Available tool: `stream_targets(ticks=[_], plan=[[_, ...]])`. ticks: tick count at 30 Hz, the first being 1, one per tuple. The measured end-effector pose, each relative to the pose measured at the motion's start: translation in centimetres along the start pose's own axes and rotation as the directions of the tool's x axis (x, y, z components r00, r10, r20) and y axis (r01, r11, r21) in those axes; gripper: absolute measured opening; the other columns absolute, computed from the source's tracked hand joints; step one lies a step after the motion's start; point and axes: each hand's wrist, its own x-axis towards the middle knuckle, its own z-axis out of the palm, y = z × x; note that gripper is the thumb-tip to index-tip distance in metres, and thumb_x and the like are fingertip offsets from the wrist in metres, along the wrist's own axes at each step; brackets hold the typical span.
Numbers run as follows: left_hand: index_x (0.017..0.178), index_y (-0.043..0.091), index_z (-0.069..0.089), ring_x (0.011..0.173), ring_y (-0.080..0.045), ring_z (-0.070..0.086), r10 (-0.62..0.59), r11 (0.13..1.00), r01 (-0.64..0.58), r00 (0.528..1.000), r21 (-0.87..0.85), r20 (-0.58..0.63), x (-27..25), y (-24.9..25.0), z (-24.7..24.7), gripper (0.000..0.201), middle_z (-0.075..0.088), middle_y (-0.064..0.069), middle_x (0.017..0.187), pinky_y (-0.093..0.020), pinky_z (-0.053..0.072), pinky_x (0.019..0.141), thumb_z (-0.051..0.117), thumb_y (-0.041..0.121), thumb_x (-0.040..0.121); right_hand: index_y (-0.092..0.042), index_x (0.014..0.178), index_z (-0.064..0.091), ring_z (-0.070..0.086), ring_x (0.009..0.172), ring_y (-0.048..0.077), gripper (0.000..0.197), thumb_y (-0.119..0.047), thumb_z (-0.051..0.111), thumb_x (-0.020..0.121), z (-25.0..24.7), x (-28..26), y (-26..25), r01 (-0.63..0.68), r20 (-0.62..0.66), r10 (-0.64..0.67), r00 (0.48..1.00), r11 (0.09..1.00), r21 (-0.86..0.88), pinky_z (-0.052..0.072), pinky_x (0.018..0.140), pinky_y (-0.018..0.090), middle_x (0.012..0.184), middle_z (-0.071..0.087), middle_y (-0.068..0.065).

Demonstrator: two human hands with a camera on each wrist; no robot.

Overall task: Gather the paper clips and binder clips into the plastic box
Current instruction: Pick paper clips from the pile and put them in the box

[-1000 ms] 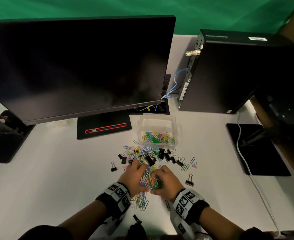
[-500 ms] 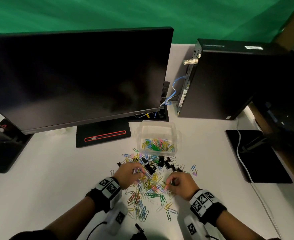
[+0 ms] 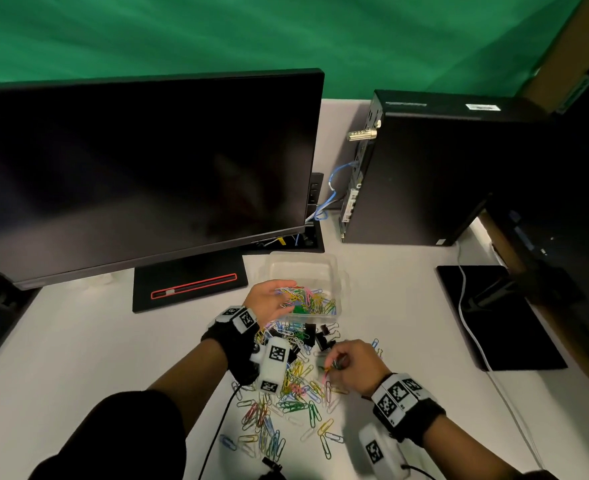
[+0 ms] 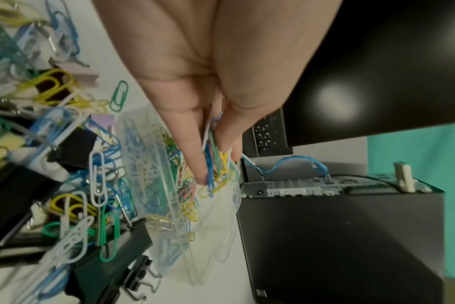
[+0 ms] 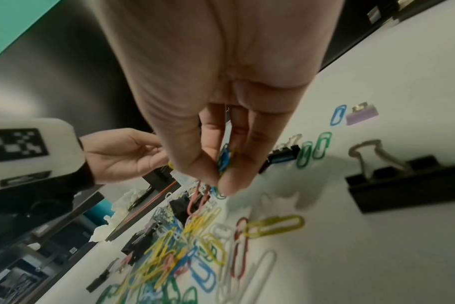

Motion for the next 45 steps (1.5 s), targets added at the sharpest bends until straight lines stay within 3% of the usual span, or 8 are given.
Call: stream_targets(ticks=[7,11,17,20,24,27,36,45], plan=[[0.112,0.0,0.06,0.113,-0.024,0.056,-0.024,0.997,0.018,0.996,-0.075,-0.089,0.5,-0.6,-0.3,0.027,0.064,-0.009,0.11,-0.021,0.057,0.075,0.048,-0.008,0.089,-0.029,0.066,0.064,0.06,0.055,0.004,0.026,-0.004,0.072,0.072,-2.7,1.7,-1.8,0.043,-0.074,-0.034,0.997,0.993,0.114,0.053,0.061,0.026,0.071,0.065,-0.001],[0.121,-0.001,0.054,0.124,-0.034,0.046,-0.054,0.992,0.035,0.988,-0.124,-0.146,0.0,0.1,-0.3,0.031,0.052,-0.021,0.131,-0.034,0.045,0.099,0.042,-0.002,0.093,-0.019,0.072,0.068,0.061,0.05,0.005,0.02,0.001,0.069,0.074,-3.9,3.9,-2.5,0.071,-0.191,-0.035,0.981,0.98,0.187,0.053,0.056,0.021,0.074,0.066,0.005],[0.118,0.001,0.056,0.103,-0.022,0.059,0.094,0.982,-0.069,0.986,0.177,-0.138,-2.1,-0.3,-0.6,0.029,0.063,-0.009,0.111,-0.025,0.048,0.093,0.042,-0.003,0.093,-0.026,0.083,0.066,0.067,0.085,0.029,0.035,0.006,0.052,0.084,-4.2,7.3,-3.1,0.082,-0.263,-0.015,0.965,0.966,0.244,0.056,0.08,0.048,0.087,0.067,0.004],[0.1,0.01,0.063,0.08,-0.014,0.06,0.131,0.913,-0.096,0.989,0.396,-0.062,-3.7,-0.8,-1.2,0.02,0.063,0.001,0.089,-0.016,0.052,0.068,0.05,-0.002,0.09,-0.016,0.099,0.067,0.064,0.095,0.02,0.035,0.007,0.045,0.084,-4.0,6.9,-3.8,0.097,-0.252,-0.054,0.966,0.982,0.162,0.051,0.087,0.032,0.101,0.069,0.006],[0.105,0.014,0.062,0.062,0.003,0.054,0.078,0.559,-0.1,0.995,0.823,0.068,-6.0,-2.3,-2.8,0.027,0.058,0.01,0.081,-0.016,0.052,0.064,0.066,0.005,0.079,-0.015,0.09,0.067,0.057,0.08,0.012,0.027,0.008,0.057,0.079,-3.3,4.3,-3.4,0.147,-0.157,-0.139,0.978,0.988,0.045,0.04,0.065,0.0,0.096,0.066,0.004],[0.116,0.019,0.055,0.065,0.006,0.045,-0.067,0.335,-0.082,0.992,0.939,0.111,-7.7,-3.6,-4.0,0.048,0.055,0.005,0.093,-0.01,0.037,0.062,0.075,0.015,0.073,-0.011,0.091,0.067,0.054,0.073,0.006,0.023,0.003,0.067,0.074,-2.2,1.7,-2.0,0.169,0.021,-0.168,0.986,0.985,-0.038,0.041,0.061,0.001,0.094,0.066,0.008],[0.144,0.028,0.011,0.116,-0.016,0.042,-0.092,0.214,-0.103,0.988,0.971,0.125,-13.3,-8.0,-7.0,0.118,0.027,0.002,0.13,-0.017,0.036,0.097,0.087,0.033,0.054,-0.027,0.143,0.017,0.042,0.109,0.018,0.11,-0.033,0.083,0.054,1.9,-4.1,1.8,0.136,0.291,-0.044,0.956,0.942,-0.306,0.034,0.09,0.014,0.123,0.027,0.001],[0.148,0.021,0.002,0.12,-0.02,0.041,0.021,0.261,-0.101,0.995,0.96,0.099,-12.3,-9.9,-3.3,0.111,0.016,-0.004,0.141,-0.021,0.035,0.1,0.08,0.03,0.068,-0.021,0.144,0.017,0.037,0.112,0.016,0.111,-0.042,0.083,0.057,5.7,-2.6,0.2,0.174,0.161,-0.141,0.977,0.962,-0.209,0.03,0.092,0.014,0.119,0.029,0.001]])
